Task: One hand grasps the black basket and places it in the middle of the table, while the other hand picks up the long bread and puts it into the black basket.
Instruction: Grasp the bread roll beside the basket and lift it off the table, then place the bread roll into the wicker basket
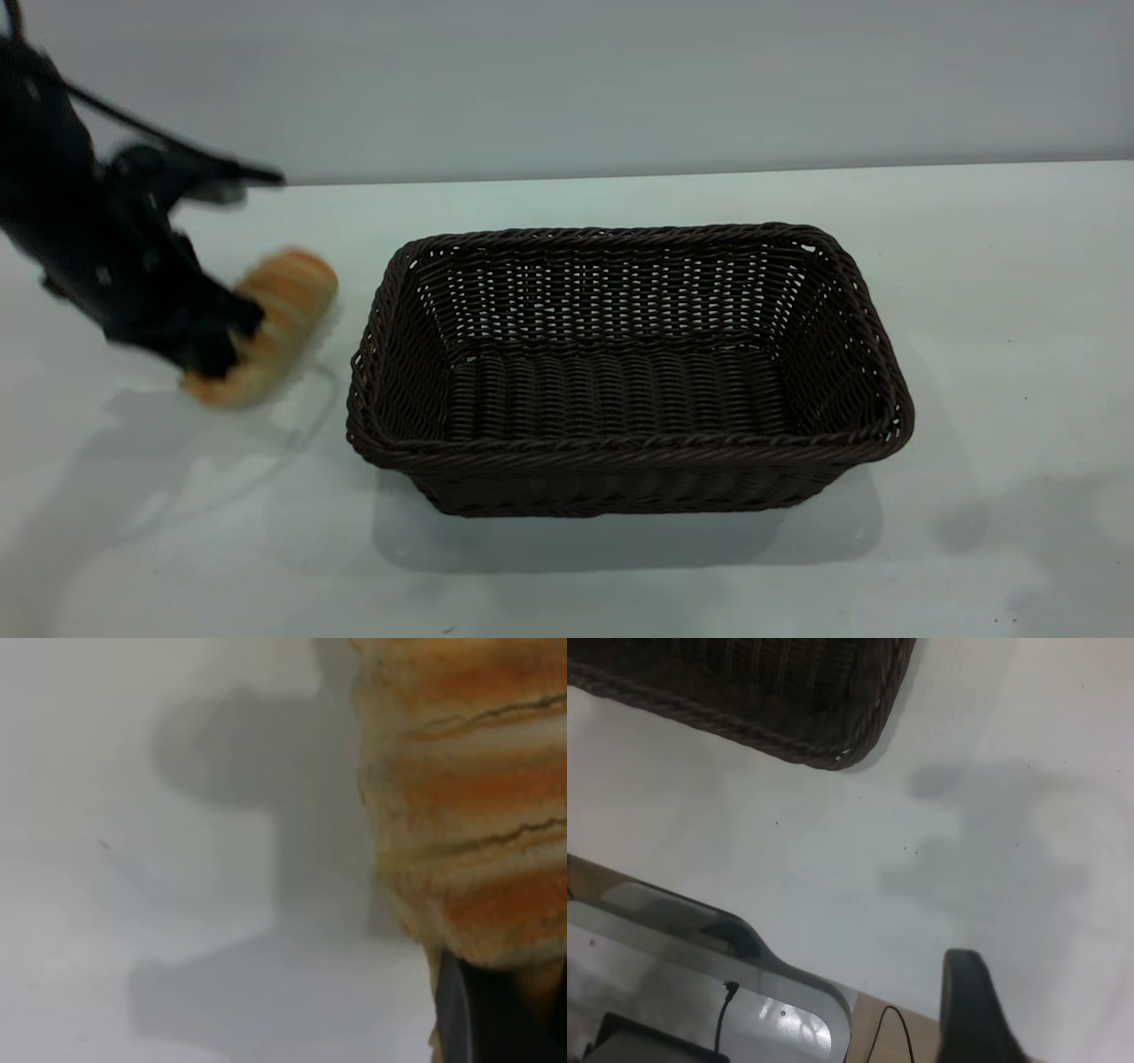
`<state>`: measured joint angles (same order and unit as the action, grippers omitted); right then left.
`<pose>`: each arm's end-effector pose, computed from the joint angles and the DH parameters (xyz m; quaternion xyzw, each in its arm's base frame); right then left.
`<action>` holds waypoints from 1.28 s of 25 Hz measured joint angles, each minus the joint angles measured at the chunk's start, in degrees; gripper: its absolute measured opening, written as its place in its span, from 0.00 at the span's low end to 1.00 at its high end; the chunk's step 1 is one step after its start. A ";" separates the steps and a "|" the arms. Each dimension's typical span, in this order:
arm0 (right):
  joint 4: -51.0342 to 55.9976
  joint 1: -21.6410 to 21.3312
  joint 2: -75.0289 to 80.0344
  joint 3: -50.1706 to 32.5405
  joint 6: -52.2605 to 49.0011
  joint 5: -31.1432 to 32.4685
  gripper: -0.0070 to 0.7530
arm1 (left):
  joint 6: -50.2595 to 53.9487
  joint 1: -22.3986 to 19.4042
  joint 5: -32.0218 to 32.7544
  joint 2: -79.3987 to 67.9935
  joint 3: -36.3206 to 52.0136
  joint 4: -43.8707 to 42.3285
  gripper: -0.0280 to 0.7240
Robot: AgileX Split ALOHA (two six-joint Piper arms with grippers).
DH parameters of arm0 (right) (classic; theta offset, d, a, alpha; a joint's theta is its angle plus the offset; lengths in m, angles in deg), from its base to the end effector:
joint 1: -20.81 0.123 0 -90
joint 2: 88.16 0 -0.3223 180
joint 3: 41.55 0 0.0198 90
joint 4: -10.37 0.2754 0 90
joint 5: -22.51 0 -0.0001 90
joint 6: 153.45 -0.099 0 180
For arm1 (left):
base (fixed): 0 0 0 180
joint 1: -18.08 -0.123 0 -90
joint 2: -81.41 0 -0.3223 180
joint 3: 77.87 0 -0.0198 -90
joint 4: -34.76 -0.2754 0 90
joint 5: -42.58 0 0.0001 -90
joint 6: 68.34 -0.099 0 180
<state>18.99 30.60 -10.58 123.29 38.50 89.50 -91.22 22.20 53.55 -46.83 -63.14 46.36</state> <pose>0.2351 0.0544 0.3525 -0.1687 0.9672 0.0699 0.1768 0.4235 -0.0343 0.0795 0.1365 0.9640 -0.0040 0.2280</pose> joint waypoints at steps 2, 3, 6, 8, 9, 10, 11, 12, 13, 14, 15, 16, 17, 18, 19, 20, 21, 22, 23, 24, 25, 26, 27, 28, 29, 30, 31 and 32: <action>0.00 0.00 0.00 0.00 0.00 0.00 0.61 | 0.00 0.00 2.72 4.05 -1.01 0.00 0.14; 0.00 0.00 0.00 0.00 0.00 0.00 0.61 | 0.00 0.10 4.18 6.31 -1.62 0.09 0.14; 0.00 0.00 0.00 0.00 0.05 0.00 0.61 | 0.00 1.42 8.12 11.74 -2.99 0.88 0.14; 0.00 0.00 0.00 0.00 0.05 0.00 0.61 | -0.55 3.86 10.63 13.86 -3.38 1.02 0.14; 0.00 0.00 0.00 0.00 0.05 0.00 0.61 | -0.92 5.67 11.39 14.50 -3.43 1.07 0.14; 0.00 0.00 0.00 0.00 0.05 0.00 0.61 | -1.43 7.74 12.16 14.78 -3.43 1.07 0.14; -0.06 0.00 0.00 0.00 0.05 0.00 0.61 | -1.96 9.59 12.83 14.78 -3.43 1.07 0.14; -0.06 0.00 0.00 0.00 0.05 0.00 0.61 | -2.25 11.90 13.27 14.78 -3.43 1.07 0.14; -0.01 0.00 0.00 0.00 0.05 0.00 0.61 | -2.49 14.18 13.41 14.78 -3.43 1.08 0.14; -0.01 0.00 0.00 0.00 0.05 0.00 0.61 | -2.61 16.37 13.47 14.72 -3.43 1.13 0.14; -0.01 0.00 0.00 0.00 0.05 0.00 0.61 | -2.68 18.06 13.47 14.72 -3.43 1.13 0.14; -0.01 0.00 0.00 0.00 0.05 0.00 0.61 | -2.73 19.90 13.47 14.68 -3.43 1.26 0.14; -0.06 0.00 0.00 0.00 0.05 0.00 0.61 | -2.73 21.45 13.34 14.43 -3.43 1.33 0.14; -0.06 0.00 0.00 0.00 0.05 0.00 0.61 | -2.73 22.50 12.89 14.01 -3.43 1.40 0.13; -0.06 0.00 0.00 0.00 0.05 0.00 0.61 | -2.67 23.51 12.31 13.63 -3.43 1.45 0.13; -0.06 0.00 0.00 0.00 0.05 0.00 0.61 | -2.41 24.31 11.76 13.01 -3.43 1.45 0.13; -0.06 0.00 0.00 0.00 0.05 0.00 0.61 | -1.98 25.02 11.01 12.45 -3.43 1.45 0.13; -0.06 0.00 0.00 0.00 0.05 0.00 0.61 | -1.49 25.50 10.31 11.91 -3.45 1.47 0.14; -0.06 0.00 0.00 0.00 0.05 0.00 0.61 | -1.13 25.99 9.93 11.54 -3.49 1.47 0.14; -0.06 0.00 0.00 0.00 0.05 0.00 0.61 | -0.96 26.37 9.54 11.14 -3.56 1.47 0.15; -0.06 0.00 0.00 0.00 0.05 0.00 0.61 | -0.89 26.54 9.07 10.82 -3.56 1.47 0.18; -0.06 0.00 0.00 0.00 0.05 0.00 0.61 | -0.76 26.60 8.81 10.69 -3.62 1.47 0.21; -0.06 0.00 0.00 0.00 0.05 -0.05 0.61 | -0.75 26.70 8.74 10.62 -3.67 1.47 0.26; -0.06 0.00 0.00 0.00 0.05 -0.11 0.61 | -0.70 26.70 8.68 10.61 -3.84 1.34 0.33; -0.06 0.00 0.00 0.00 0.05 -0.16 0.61 | -0.70 26.70 8.44 10.61 -3.87 1.29 0.41; -0.06 0.00 0.00 0.00 0.05 -0.23 0.61 | -0.63 26.70 8.37 10.61 -3.89 1.29 0.49; -0.06 0.00 0.00 0.00 0.05 -0.28 0.61 | -0.51 26.70 8.36 10.61 -3.89 1.29 0.57; -0.01 0.00 0.00 0.00 0.05 -0.43 0.61 | -0.46 26.70 8.36 10.61 -3.89 1.27 0.65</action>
<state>18.97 30.60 -10.58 123.29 38.55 89.06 -91.68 48.90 61.91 -36.22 -67.03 47.63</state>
